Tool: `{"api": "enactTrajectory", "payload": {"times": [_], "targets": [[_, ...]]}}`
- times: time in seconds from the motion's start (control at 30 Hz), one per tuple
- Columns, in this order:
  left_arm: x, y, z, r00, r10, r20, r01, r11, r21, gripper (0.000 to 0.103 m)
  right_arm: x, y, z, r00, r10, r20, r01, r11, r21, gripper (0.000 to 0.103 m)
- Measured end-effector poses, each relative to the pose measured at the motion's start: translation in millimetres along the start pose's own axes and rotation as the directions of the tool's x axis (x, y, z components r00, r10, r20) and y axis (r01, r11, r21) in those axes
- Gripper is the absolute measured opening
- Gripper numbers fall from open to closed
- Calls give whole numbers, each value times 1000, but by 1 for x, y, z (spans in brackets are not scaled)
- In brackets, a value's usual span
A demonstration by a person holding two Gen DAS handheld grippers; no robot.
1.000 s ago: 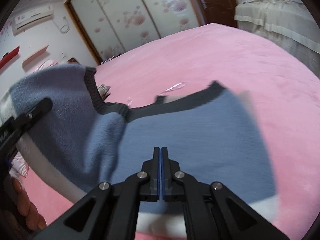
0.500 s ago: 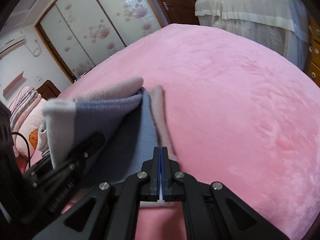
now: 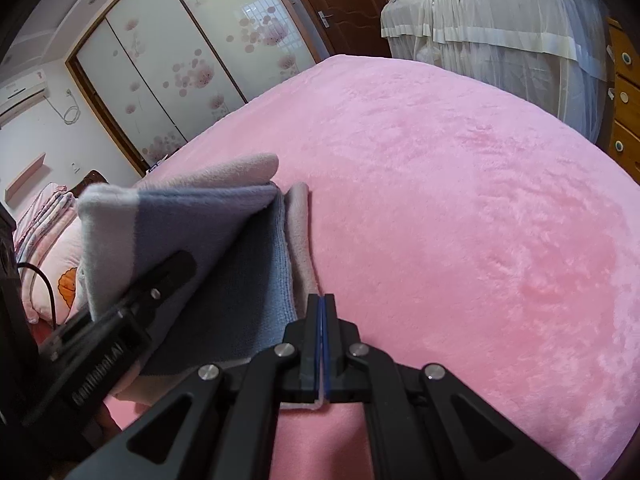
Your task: Fold small clothes
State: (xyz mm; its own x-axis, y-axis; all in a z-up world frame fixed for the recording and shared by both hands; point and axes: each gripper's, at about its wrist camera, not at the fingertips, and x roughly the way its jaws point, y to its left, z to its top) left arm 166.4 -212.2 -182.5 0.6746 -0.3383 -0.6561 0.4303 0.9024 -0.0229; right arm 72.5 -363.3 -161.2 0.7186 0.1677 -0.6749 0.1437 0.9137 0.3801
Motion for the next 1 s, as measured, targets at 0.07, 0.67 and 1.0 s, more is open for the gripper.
{"api": "enactTrajectory", "payload": {"times": [0.07, 0.67, 1.0], "targets": [[10, -6, -11, 999, 11, -37, -9, 999, 39, 18, 1, -1, 0, 1000, -5, -9, 5, 1000, -1, 0], [-41, -28, -37, 986, -130, -101, 149, 966, 210, 73, -23, 10, 24, 999, 22, -23, -24, 998, -64, 6], [-99, 70, -20, 993, -101, -64, 101, 995, -4, 81, -35, 43, 54, 994, 98, -55, -104, 988, -116, 36]]}}
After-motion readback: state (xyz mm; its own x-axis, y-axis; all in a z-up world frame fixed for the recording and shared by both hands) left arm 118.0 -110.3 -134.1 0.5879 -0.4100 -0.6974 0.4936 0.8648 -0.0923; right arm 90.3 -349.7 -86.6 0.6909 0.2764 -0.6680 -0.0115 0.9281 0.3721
